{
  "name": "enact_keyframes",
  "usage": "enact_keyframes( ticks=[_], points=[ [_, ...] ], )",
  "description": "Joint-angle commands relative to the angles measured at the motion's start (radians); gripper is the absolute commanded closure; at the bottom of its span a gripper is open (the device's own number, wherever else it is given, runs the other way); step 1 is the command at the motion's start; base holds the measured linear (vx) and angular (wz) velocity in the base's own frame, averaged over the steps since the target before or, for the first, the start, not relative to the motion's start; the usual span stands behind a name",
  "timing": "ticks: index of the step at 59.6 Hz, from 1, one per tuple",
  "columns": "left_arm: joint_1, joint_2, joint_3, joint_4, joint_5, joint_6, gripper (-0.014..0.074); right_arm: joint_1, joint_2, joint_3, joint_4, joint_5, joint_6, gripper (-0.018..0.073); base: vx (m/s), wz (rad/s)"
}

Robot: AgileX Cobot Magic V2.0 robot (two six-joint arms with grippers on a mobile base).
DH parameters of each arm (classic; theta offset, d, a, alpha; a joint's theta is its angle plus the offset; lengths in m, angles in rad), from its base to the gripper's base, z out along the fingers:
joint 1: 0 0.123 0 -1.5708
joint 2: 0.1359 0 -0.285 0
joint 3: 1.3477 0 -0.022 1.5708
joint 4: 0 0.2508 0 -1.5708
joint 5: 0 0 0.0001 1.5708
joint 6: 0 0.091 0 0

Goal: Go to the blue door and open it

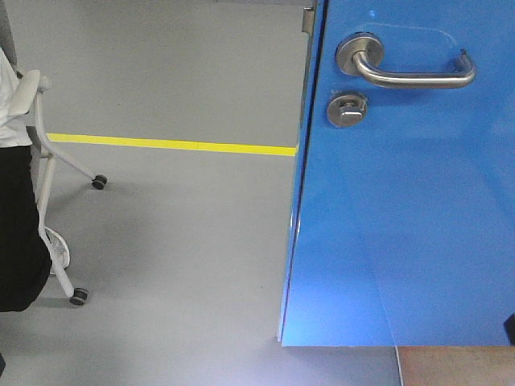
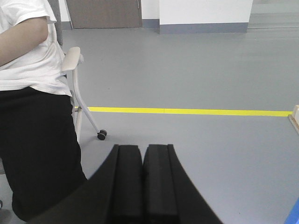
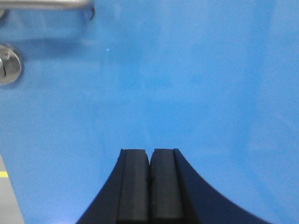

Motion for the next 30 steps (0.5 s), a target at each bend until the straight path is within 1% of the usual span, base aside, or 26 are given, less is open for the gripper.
enact_keyframes(
  ticks=[1, 5, 30],
  points=[
    [-0.005, -0.016, -0.035, -0.005, -0.077, -0.004, 0.0526, -0.009, -0.063, 0.026, -0.013, -0.086, 0.003, 0.0564, 0.00, 0.00],
    [-0.005, -0.017, -0.035, -0.005, -0.075, -0.004, 0.0526, -0.010, -0.043, 0.026, -0.036, -0.089, 0.003, 0.0564, 0.00, 0.00],
    [-0.005, -0.017, -0.035, -0.005, -0.076, -0.004, 0.0526, -0.014, -0.054, 0.027, -0.034, -0.077, 0.005, 0.0564, 0.00, 0.00]
  ],
)
